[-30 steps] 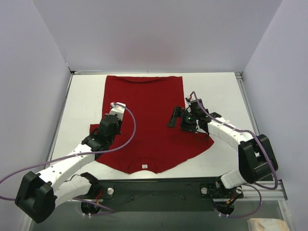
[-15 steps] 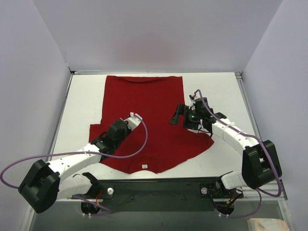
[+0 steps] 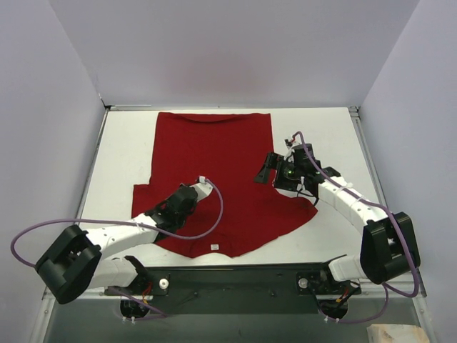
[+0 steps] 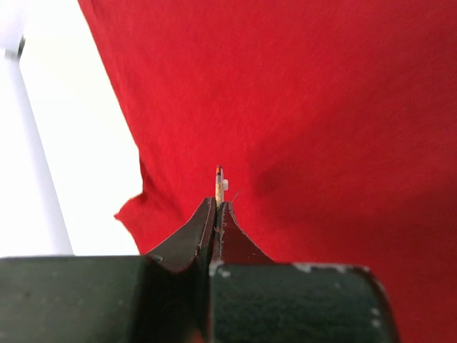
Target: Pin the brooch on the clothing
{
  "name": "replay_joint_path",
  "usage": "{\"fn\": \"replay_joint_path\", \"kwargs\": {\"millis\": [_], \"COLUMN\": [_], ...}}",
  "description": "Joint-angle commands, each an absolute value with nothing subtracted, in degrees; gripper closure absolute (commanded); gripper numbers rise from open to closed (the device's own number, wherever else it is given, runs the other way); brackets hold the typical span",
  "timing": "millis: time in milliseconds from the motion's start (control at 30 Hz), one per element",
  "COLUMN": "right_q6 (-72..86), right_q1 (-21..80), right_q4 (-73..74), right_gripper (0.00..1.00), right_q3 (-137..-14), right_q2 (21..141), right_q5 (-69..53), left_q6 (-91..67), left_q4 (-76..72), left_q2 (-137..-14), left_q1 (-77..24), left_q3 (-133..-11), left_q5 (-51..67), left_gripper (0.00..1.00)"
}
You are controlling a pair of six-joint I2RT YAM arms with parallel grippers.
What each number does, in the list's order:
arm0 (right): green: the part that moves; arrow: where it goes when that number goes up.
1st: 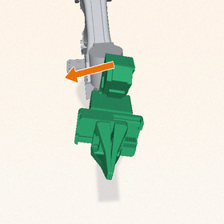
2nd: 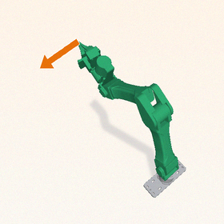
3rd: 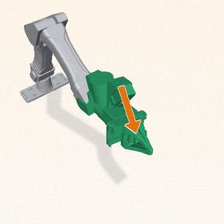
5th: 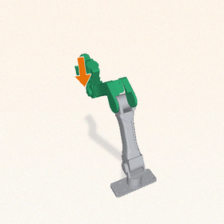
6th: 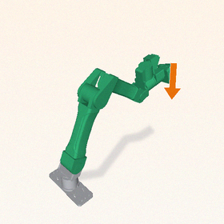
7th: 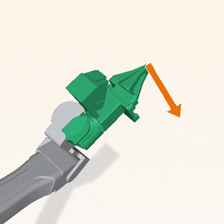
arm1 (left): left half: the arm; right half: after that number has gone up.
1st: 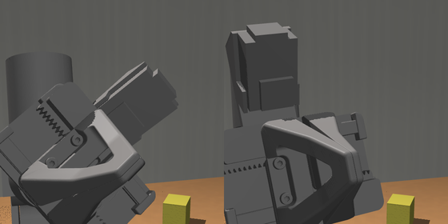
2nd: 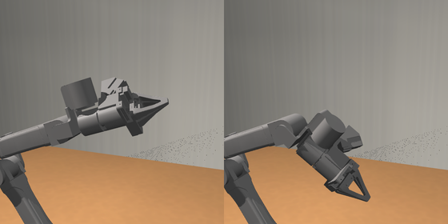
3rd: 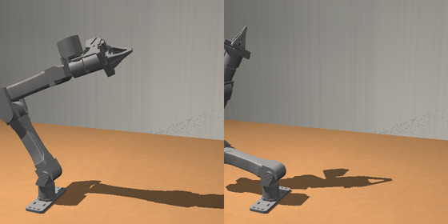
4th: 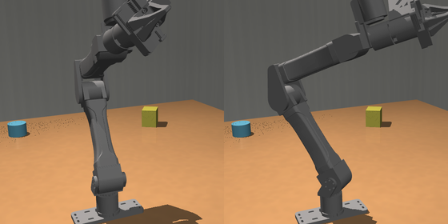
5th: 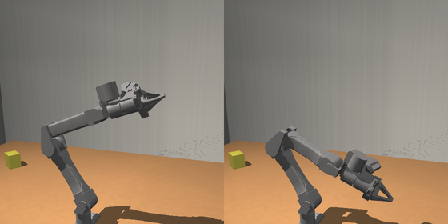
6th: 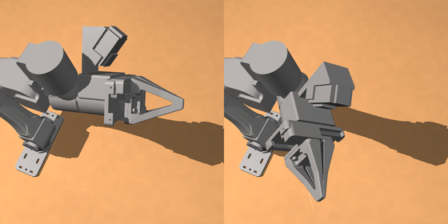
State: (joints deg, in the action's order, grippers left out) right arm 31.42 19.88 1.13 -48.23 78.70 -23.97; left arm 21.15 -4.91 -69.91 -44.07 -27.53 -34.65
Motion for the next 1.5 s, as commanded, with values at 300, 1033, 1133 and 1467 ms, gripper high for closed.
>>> {"fn": "replay_joint_path", "kwargs": {"millis": [300, 1033, 1133, 1467], "right_q6": [30.6, 30.1, 30.3, 30.1], "right_q1": [18.7, 17.4, 17.3, 17.2], "right_q4": [1.8, 1.3, 1.3, 1.4], "right_gripper": [0.04, 0.04, 0.04, 0.04], "right_q3": [-46.8, -45.4, -45.4, -45.8], "right_q2": [75.3, 75.0, 75.1, 75.1], "right_q5": [-25.0, -26.6, -27.0, -27.6], "left_q6": [9.7, 8.7, 9.3, 9.9], "left_q4": [-0.1, 0.9, 0.9, -3.6], "left_q2": [-81.6, -88.8, -89.9, -94.2], "left_q1": [-45.8, -48.1, -48.4, -49.5], "left_q3": [-36.0, -36.1, -35.7, -35.9], "left_q5": [-49.0, -51.9, -52.1, -53.5], "left_gripper": [1.0, 1.0, 1.0, 1.0]}}
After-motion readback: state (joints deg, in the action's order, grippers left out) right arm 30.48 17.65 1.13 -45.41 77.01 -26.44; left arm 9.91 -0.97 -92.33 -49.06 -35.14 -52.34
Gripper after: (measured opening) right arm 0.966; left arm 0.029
